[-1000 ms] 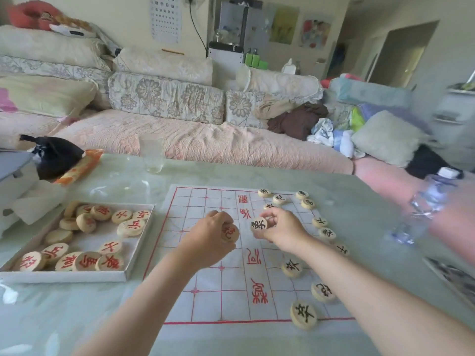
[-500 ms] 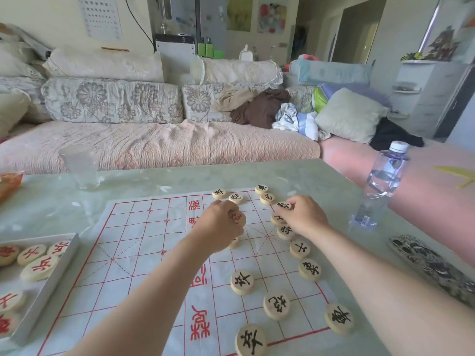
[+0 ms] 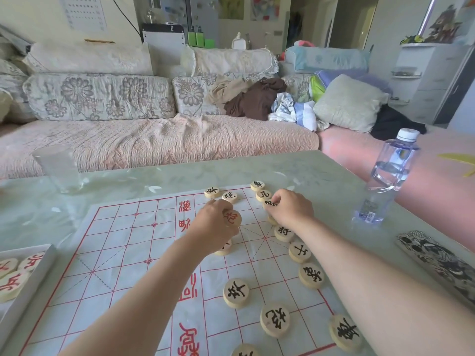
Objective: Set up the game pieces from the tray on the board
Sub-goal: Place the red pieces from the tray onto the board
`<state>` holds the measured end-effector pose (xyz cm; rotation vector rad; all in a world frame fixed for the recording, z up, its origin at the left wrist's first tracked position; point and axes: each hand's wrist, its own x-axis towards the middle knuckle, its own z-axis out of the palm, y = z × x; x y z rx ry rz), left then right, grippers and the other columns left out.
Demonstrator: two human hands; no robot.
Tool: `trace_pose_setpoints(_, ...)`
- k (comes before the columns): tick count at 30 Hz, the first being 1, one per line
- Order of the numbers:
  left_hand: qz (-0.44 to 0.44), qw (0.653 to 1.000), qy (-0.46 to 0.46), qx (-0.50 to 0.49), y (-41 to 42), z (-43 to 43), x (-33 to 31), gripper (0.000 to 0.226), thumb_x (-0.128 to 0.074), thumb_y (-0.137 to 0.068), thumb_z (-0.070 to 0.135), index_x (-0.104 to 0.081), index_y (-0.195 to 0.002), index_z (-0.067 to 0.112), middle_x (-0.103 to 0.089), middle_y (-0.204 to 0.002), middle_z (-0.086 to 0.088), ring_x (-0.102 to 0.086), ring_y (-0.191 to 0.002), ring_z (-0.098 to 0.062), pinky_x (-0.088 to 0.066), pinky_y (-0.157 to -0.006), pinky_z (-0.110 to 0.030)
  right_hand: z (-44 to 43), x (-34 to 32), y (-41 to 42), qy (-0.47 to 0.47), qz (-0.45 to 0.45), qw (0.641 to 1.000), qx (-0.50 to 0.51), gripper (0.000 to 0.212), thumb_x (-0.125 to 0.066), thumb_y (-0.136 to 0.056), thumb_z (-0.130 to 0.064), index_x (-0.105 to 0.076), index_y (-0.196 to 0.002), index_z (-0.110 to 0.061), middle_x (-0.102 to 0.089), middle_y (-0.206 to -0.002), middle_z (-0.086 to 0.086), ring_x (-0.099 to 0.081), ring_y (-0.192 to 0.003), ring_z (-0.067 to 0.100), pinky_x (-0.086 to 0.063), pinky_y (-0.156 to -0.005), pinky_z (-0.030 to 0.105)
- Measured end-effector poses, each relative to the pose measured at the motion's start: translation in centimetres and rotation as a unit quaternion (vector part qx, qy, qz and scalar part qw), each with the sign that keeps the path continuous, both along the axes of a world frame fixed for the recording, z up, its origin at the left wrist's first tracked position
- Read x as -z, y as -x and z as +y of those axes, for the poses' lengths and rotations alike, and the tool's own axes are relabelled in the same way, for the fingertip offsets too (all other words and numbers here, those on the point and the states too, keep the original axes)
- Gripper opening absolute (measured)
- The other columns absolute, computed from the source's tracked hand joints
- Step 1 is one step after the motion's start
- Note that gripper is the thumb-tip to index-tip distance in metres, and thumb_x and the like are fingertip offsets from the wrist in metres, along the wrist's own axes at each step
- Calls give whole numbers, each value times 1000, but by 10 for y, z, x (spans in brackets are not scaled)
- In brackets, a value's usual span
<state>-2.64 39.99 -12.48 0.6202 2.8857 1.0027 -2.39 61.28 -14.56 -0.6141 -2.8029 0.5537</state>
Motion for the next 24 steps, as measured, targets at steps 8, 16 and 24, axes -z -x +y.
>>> trace_pose_setpoints(8, 12, 999, -40, 4, -4, -10, -2, 50, -76, -76, 19, -56, -121, 24, -48, -116, 5, -50, -99, -15, -41, -77, -24, -23, -16, 1, -26, 42, 998, -34, 18, -53, -90, -33, -71, -92, -32, -61, -104, 0, -55, -101, 26, -46, -83, 33)
trace_pose_setpoints(16, 26, 994, -96, -33, -12, -39, -11, 59, -78, -72, 14, -53, -126, 22, -52, -117, 6, -60, -97, -17, -42, -73, -22, -99, -46, -23, 329, -20, 924, -193, 15, -65, -92, -28, -71, -101, -18, -74, -95, 4, -59, -55, 15, -41, -48, 20)
trace_pose_setpoints(24, -154, 931, -321, -80, -33, -88, -24, 24, -66, -88, 20, -65, -112, 16, -73, -90, -3, -66, -76, -15, -50, -66, -25, -138, -55, -40, 406, 28, 888, -213, 19, -67, -94, -18, -65, -111, -10, -71, -91, 10, -62, -57, 11, -45, -51, 22)
